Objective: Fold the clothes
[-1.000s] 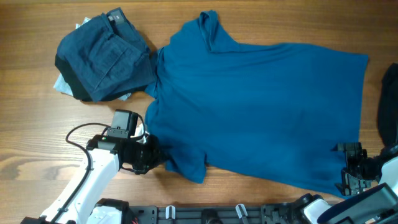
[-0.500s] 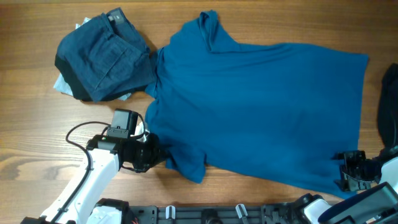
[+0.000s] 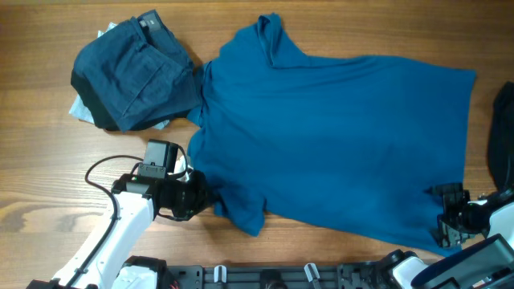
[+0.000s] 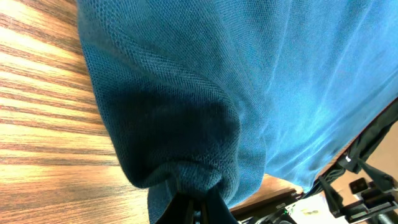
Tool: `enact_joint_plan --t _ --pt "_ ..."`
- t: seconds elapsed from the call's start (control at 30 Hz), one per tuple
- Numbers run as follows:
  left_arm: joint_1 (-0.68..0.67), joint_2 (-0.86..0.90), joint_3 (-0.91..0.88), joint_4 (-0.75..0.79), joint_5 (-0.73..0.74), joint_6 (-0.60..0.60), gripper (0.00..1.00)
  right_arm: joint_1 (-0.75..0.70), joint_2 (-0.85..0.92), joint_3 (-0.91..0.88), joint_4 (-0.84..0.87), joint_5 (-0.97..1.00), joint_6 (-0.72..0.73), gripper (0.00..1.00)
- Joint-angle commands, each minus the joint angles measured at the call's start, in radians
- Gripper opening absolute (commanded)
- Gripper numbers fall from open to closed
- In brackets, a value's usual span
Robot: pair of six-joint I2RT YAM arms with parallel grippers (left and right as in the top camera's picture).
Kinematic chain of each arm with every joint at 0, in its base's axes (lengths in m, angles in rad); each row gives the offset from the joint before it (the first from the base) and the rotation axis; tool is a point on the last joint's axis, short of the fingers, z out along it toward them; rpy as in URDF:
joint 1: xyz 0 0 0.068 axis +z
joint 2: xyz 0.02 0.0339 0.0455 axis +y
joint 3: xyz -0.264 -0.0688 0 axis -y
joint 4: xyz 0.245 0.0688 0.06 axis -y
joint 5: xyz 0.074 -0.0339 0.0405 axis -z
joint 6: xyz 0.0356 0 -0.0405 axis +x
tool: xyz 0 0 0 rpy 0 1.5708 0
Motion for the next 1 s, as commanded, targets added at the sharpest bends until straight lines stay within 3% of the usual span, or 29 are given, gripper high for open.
enact_joint_plan --t 0.0,0.03,0.07,0.1,0.17,0.2,0.33,0.43,0.63,0.8,0.97 --pt "0.006 -0.012 0.003 0.003 0.019 0.009 0.08 -0.003 0.004 0.115 0.056 -0.176 -0.105 0.82" --pt "0.006 -0.012 0.003 0.003 0.023 0.009 0.14 0.000 0.003 0.140 0.080 -0.201 -0.117 0.77" --pt "0.005 -0.012 0.003 0.005 0.036 0.009 0.28 0.007 0.004 0.161 0.109 -0.223 -0.128 0.60" --pt "0.005 -0.012 0.003 0.013 0.089 0.037 0.53 0.037 0.004 0.177 0.179 -0.291 -0.142 0.37" --pt "0.005 -0.012 0.003 0.021 0.165 0.074 0.66 0.085 0.004 0.177 0.250 -0.352 -0.139 0.11" --pt "0.005 -0.012 0.003 0.022 0.192 0.087 0.77 0.109 0.004 0.177 0.277 -0.361 -0.137 0.04" --pt "0.005 -0.043 0.021 0.034 0.227 0.089 0.79 0.285 0.004 0.177 0.448 -0.355 -0.123 0.04" --pt "0.005 -0.099 0.088 0.040 0.220 0.140 0.78 0.404 0.018 0.177 0.554 -0.245 -0.023 0.04" --pt "0.005 -0.191 0.310 -0.010 0.160 0.230 0.84 0.585 0.189 0.203 0.706 -0.135 0.045 0.04" --pt "0.005 -0.195 0.491 -0.189 -0.019 0.315 0.86 0.621 0.412 0.382 0.649 -0.136 0.014 0.04" --pt "0.005 -0.195 0.552 -0.219 -0.107 0.328 0.87 0.625 0.627 0.672 0.459 -0.099 -0.038 0.04"
